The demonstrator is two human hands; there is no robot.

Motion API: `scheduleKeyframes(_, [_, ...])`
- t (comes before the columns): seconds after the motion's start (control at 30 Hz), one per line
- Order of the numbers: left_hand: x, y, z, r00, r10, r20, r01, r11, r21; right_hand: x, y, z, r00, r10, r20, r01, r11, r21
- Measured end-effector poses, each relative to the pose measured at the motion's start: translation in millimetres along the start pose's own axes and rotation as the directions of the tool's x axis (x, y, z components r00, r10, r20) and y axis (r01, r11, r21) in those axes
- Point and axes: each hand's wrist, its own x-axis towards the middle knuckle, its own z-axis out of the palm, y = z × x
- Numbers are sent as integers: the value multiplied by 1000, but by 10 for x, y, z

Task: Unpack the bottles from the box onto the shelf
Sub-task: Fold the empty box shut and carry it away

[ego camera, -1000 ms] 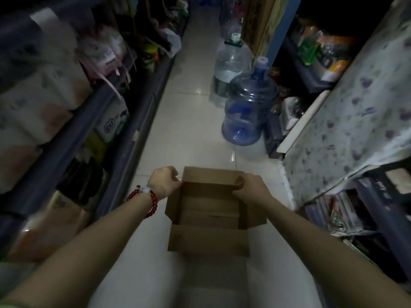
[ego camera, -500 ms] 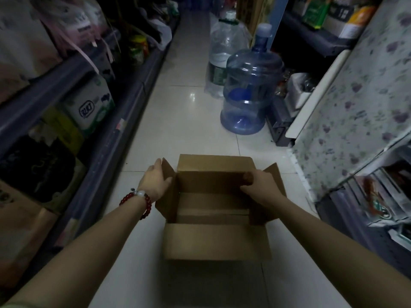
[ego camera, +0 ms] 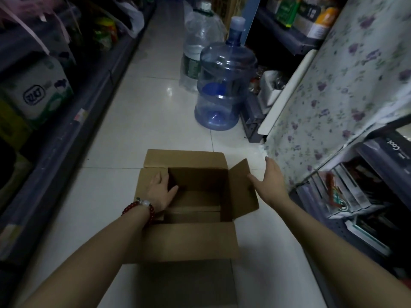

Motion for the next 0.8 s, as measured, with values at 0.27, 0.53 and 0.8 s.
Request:
scheduleKeyframes(0.27, [-3,-11,-60,999,-8,37,6,999,41,-162,-238,295,977,-143,156,95,955,282])
scheduleKeyframes(0.53, [-63,-23,-75,999,15,49,-20,993,114,13,-441,817,940,-253,228,218,961,169])
scheduleKeyframes(0.8, [-34,-9,-9,999,14,33,-20,982,188,394,-418,933,983,-108,146,91,989,117])
